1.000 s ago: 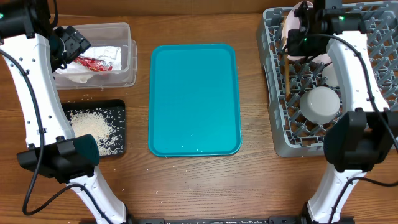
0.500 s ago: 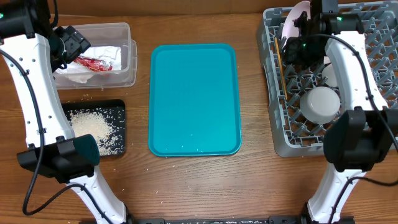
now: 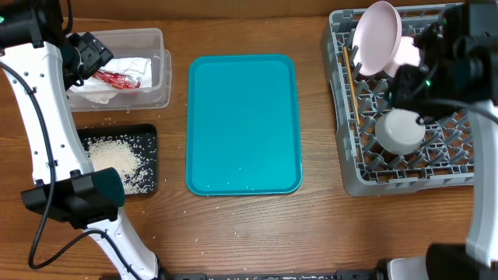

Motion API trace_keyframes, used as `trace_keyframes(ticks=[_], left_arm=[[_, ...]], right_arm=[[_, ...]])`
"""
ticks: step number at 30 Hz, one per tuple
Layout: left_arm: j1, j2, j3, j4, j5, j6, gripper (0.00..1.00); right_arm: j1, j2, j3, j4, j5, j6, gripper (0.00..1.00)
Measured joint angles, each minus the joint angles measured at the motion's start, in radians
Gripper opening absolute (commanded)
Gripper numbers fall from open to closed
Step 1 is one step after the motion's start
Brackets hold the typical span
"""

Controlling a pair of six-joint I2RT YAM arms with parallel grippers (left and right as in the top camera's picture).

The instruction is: Sort waste into correct bins and load items into the dishwasher

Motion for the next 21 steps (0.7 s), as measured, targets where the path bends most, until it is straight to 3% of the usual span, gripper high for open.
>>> trace_keyframes(ticks=[4, 10, 11, 12, 16, 21], left_arm=[[0.0, 0.0, 0.0, 0.0, 0.0, 0.0, 1.0], [0.0, 0.0, 0.0, 0.0, 0.0, 0.0, 1.0], [0.0, 0.0, 0.0, 0.0, 0.0, 0.0, 1.0], [0.0, 0.0, 0.0, 0.0, 0.0, 0.0, 1.0], [0.0, 0.0, 0.0, 0.0, 0.0, 0.0, 1.0], [0.0, 0.0, 0.0, 0.0, 0.0, 0.0, 1.0]], right_arm=[[0.0, -0.096, -0.065, -0.019, 0.007, 0.011, 0.38], [0.0, -0.389, -0.356, 0.071, 0.01, 0.045, 0.4], [0.0, -0.454, -0.414, 0.097, 0.01, 0.056, 0.45], [0.0, -0.506, -0.455, 0.117, 0.01, 0.068, 1.0], [0.0, -0.704, -0.617, 0.184, 0.01, 0.123, 1.0], [0.0, -0.802, -0.698, 0.183, 0.01, 0.179, 1.0]])
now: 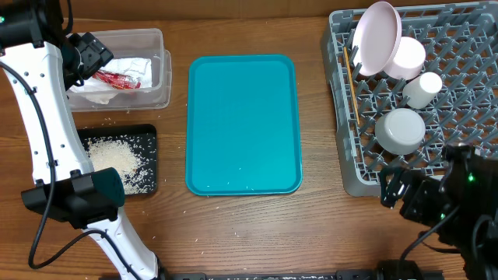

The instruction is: Sort waste into correct bins and load items into the dishwasher

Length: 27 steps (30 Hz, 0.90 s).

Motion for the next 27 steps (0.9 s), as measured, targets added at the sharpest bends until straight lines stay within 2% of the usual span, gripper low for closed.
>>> trace_keyframes(ticks=[17, 21, 27], left_arm=[[0.0, 0.0, 0.0, 0.0, 0.0, 0.0, 1.0], [0.0, 0.0, 0.0, 0.0, 0.0, 0.0, 1.0], [0.0, 0.0, 0.0, 0.0, 0.0, 0.0, 1.0]], right_arm=[[0.0, -0.002, -0.008, 0.004, 0.0, 0.027, 1.0], [0.0, -0.005, -0.042, 0.095, 0.0, 0.006, 1.0], [0.0, -0.089, -0.231, 0.325, -0.009, -0.029, 1.0]])
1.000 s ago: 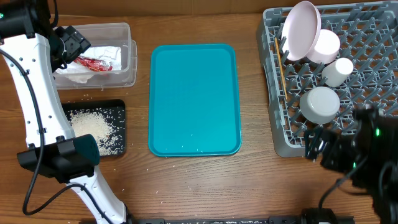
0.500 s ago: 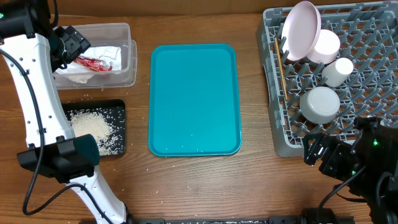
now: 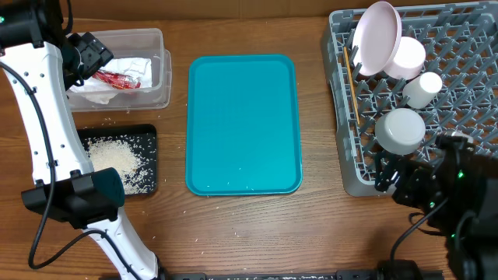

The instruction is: Sort waste into correct bins and load items into the dishwasher

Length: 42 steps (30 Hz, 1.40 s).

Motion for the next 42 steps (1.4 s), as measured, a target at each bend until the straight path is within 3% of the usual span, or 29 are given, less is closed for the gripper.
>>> trace_keyframes(ticks=[17, 32, 42], left_arm=[[0.0, 0.0, 0.0, 0.0, 0.0, 0.0, 1.0], [0.0, 0.0, 0.0, 0.0, 0.0, 0.0, 1.0], [0.0, 0.0, 0.0, 0.0, 0.0, 0.0, 1.0]], right_arm=[[0.0, -0.538, -0.737, 0.706, -0.022, -0.016, 1.0], [0.0, -0.684, -0.988, 1.096, -0.03, -0.015, 1.0], [0.0, -0.689, -1.059, 1.2, -0.011, -0.016, 1.0]])
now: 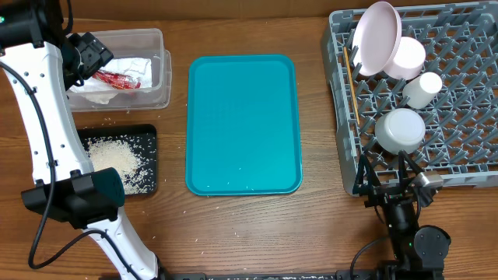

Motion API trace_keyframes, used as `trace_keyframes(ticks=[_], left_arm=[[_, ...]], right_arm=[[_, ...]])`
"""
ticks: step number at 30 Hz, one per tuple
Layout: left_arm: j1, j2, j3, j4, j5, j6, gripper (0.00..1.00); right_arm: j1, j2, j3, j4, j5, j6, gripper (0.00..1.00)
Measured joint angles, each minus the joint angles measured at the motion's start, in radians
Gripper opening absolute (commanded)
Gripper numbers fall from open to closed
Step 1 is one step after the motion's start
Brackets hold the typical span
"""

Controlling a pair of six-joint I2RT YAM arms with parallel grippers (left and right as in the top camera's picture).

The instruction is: Sort waste into correct bins and load items into the dishwasher

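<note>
The teal tray (243,124) lies bare in the middle of the table. On the right, the grey dishwasher rack (459,117) holds a pink plate (379,35), a pink cup (408,56), a small white cup (422,88), a white bowl (401,130) and a chopstick (350,78). My right gripper (385,177) sits just below the rack's front edge, its fingers apart and holding nothing. My left gripper (92,53) hangs over the clear bin (152,43) of wrappers; its jaws are too dark to read.
A black tray (148,136) of spilled rice lies at the front left, with stray grains on the wood around it. The left arm's white links run down the table's left side. The right arm is folded at the front right.
The right arm has drawn in from the rack's front right corner and now stands folded lower, near the table's front edge. The left arm and all the dishes are unchanged.
The right gripper was first over the rack beside the pink cup, hiding the spot where the small white cup stands. Then it was off the rack at the front right, with the white cup left standing there. It has since folded up below the rack. The left arm stayed put.
</note>
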Motion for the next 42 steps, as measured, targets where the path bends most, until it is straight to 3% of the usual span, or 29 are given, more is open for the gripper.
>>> trace_keyframes(ticks=[8, 21, 42], left_arm=[[0.0, 0.0, 0.0, 0.0, 0.0, 0.0, 1.0], [0.0, 0.0, 0.0, 0.0, 0.0, 0.0, 1.0], [0.0, 0.0, 0.0, 0.0, 0.0, 0.0, 1.0]], right_arm=[[0.0, 0.0, 0.0, -0.125, 0.042, -0.013, 1.0], [0.0, -0.001, 0.0, -0.124, 0.073, -0.16, 1.0], [0.0, -0.001, 0.0, -0.124, 0.076, -0.18, 1.0]])
